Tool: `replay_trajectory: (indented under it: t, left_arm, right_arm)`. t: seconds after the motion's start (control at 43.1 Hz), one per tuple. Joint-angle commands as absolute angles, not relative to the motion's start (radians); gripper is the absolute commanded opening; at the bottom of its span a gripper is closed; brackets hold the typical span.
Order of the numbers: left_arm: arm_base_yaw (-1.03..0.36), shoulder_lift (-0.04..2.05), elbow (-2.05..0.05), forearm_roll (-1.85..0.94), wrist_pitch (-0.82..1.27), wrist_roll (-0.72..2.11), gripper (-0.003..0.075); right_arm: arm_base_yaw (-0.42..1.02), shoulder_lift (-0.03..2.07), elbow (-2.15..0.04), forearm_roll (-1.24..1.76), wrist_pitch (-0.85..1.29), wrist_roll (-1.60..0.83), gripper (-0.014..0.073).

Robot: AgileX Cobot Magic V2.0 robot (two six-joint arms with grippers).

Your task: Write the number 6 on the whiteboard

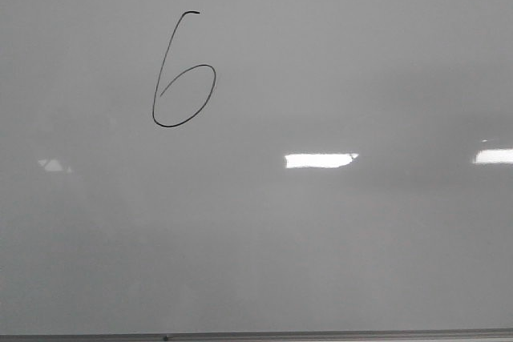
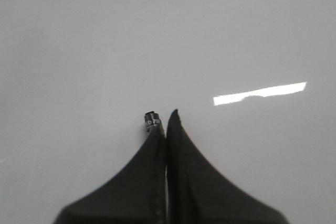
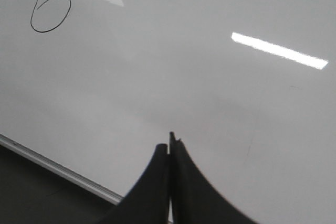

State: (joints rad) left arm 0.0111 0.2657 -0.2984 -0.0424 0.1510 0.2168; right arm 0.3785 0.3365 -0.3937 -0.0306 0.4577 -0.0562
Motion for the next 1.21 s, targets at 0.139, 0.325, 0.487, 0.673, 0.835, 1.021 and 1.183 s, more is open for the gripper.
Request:
replay_trajectory:
  t: [0.139, 0.325, 0.487, 0.673, 0.835, 1.021, 1.183]
  left_arm:
    - [-0.068, 0.074, -0.129, -0.041, 0.077, 0.118, -0.002]
    - [-0.034, -0.017, -0.019, -0.055, 0.061, 0.109, -0.002]
    - [0.018, -0.021, 0.012, -0.07, 0.081, 0.109, -0.002]
    - [0.033, -0.02, 0.012, -0.07, 0.078, 0.109, -0.002]
    - [0.033, -0.02, 0.012, -0.07, 0.078, 0.109, -0.002]
    - [0.033, -0.02, 0.012, -0.07, 0.078, 0.109, -0.002]
    - [0.033, -0.02, 0.012, -0.07, 0.078, 0.109, -0.002]
  right_arm:
    - [0.372, 0.343, -0.421, -0.028, 0.377, -0.054, -0.006]
    - [0.372, 0.344, -0.421, -0.028, 0.378, -0.054, -0.006]
    - [0.372, 0.344, -0.421, -0.028, 0.379, -0.054, -0.006]
    - [0.372, 0.344, -0.421, -0.028, 0.38, -0.054, -0.006]
    - [0.372, 0.344, -0.421, -0.028, 0.38, -0.054, -0.006]
    - [0.372, 0.344, -0.421, -0.028, 0.38, -0.054, -0.006]
    - [0.372, 0.344, -0.421, -0.028, 0.38, -0.054, -0.006]
